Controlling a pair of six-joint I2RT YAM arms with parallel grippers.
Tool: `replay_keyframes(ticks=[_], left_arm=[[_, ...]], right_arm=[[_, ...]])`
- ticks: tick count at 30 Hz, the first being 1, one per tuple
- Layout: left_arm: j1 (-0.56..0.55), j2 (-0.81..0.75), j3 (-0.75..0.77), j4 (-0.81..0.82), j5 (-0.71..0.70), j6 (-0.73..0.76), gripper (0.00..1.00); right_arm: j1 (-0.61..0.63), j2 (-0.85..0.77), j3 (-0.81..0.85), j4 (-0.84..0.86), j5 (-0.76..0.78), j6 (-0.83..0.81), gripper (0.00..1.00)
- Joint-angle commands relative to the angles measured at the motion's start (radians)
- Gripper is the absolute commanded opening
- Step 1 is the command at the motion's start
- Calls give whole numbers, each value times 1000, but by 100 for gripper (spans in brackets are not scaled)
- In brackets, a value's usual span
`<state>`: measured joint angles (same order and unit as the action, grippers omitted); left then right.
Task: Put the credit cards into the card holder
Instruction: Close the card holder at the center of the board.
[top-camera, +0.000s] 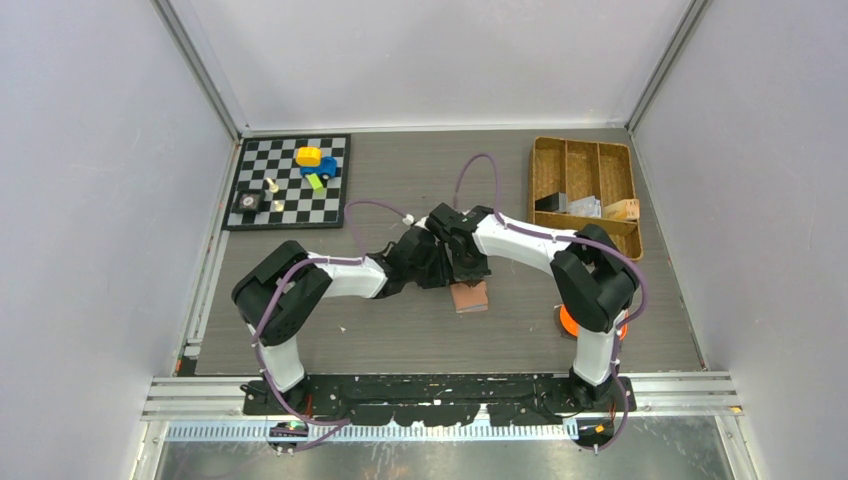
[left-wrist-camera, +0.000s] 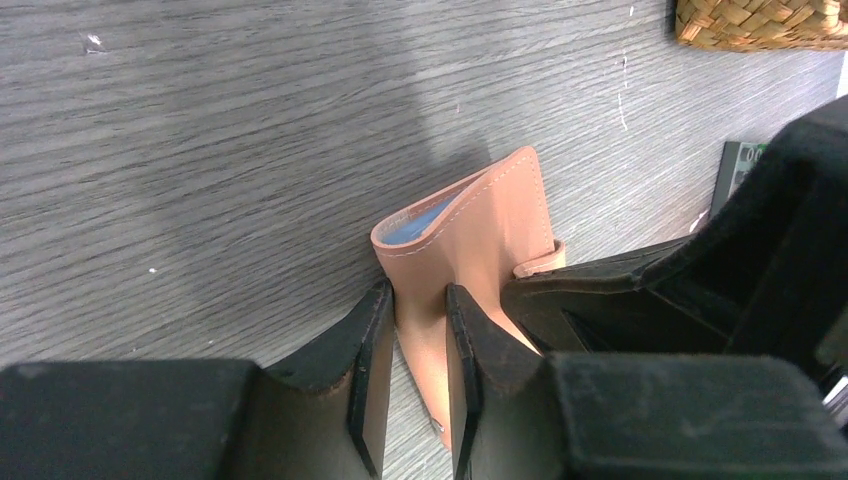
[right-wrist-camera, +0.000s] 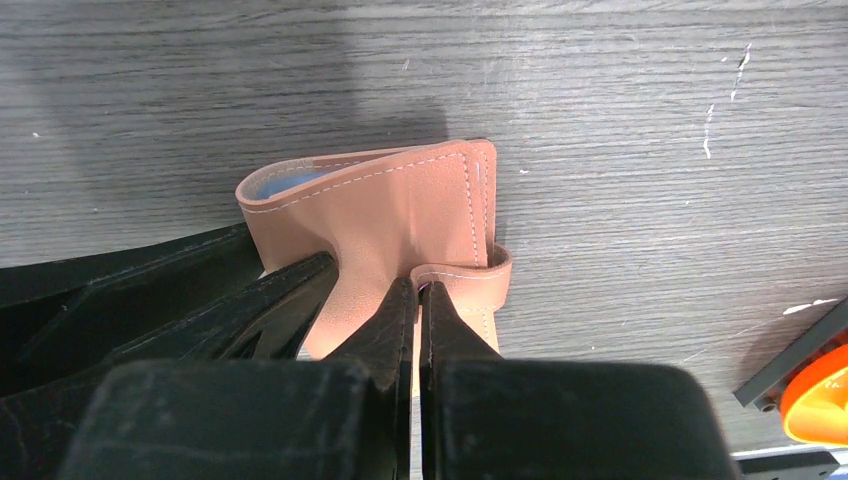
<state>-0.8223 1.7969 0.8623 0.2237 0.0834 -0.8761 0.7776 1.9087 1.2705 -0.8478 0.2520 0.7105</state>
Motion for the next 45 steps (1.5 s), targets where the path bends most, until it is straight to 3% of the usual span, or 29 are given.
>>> replay_keyframes(ticks=[1, 5, 16, 23, 28, 45], left_arm=[[-17, 69, -47, 3, 26, -1, 25], [-10, 63, -57, 8, 35, -2, 24], [-5, 42, -40, -44, 24, 31, 24], [-4, 45, -10, -101, 9, 51, 24], [-5, 45, 4, -131, 1, 67, 24], [-5, 56, 14, -141, 7, 70, 24]], right_arm=[[54, 423, -145, 414, -169, 118, 0], [60, 395, -146, 410, -171, 118, 0], [61, 131, -146, 292, -131, 101, 1], [60, 8, -136, 204, -90, 82, 12], [61, -40, -115, 138, -35, 68, 18], [61, -140, -80, 74, 24, 45, 25]])
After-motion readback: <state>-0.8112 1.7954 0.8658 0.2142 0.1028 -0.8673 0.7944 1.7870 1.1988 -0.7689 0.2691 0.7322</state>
